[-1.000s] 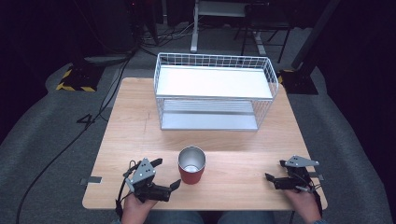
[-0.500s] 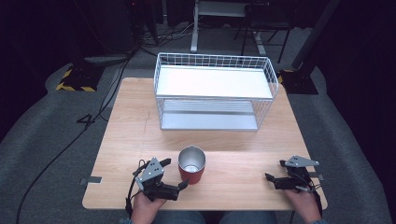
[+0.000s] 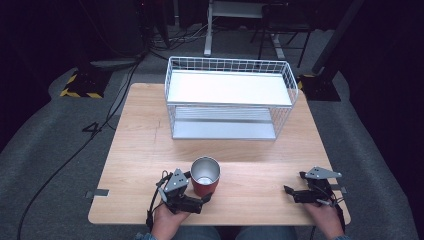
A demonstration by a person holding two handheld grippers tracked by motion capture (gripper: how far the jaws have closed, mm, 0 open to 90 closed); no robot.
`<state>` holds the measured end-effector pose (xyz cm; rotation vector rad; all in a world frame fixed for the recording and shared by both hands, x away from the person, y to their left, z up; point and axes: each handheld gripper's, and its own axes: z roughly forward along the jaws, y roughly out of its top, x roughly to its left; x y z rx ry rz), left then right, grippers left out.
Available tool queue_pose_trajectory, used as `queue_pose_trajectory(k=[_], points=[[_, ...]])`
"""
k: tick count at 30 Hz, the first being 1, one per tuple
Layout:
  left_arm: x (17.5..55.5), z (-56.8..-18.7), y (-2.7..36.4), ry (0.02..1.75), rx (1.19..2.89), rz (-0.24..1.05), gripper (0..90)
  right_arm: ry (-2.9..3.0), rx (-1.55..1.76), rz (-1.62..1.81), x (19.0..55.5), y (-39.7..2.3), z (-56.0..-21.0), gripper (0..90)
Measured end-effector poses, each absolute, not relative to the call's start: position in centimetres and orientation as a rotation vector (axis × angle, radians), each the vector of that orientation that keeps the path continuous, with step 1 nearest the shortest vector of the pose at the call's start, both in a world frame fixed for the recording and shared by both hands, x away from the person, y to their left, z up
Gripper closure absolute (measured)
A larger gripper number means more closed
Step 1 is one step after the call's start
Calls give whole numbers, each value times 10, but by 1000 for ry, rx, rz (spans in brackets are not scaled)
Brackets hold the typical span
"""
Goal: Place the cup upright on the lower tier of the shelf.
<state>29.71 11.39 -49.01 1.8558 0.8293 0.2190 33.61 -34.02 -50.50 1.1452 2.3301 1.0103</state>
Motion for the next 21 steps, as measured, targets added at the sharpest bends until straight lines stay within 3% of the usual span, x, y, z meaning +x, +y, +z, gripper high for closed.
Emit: queue_pose_trajectory(k=[10, 17, 21], points=[[304, -500, 102, 895, 1914, 249, 10, 2330, 1145, 1010, 336, -340, -505, 113], [300, -499, 102, 870, 1924, 307, 146, 2330, 1145, 1010, 336, -340, -505, 113], [298, -499, 99, 855, 1931, 357, 158, 2330, 1145, 1010, 336, -340, -505, 113]])
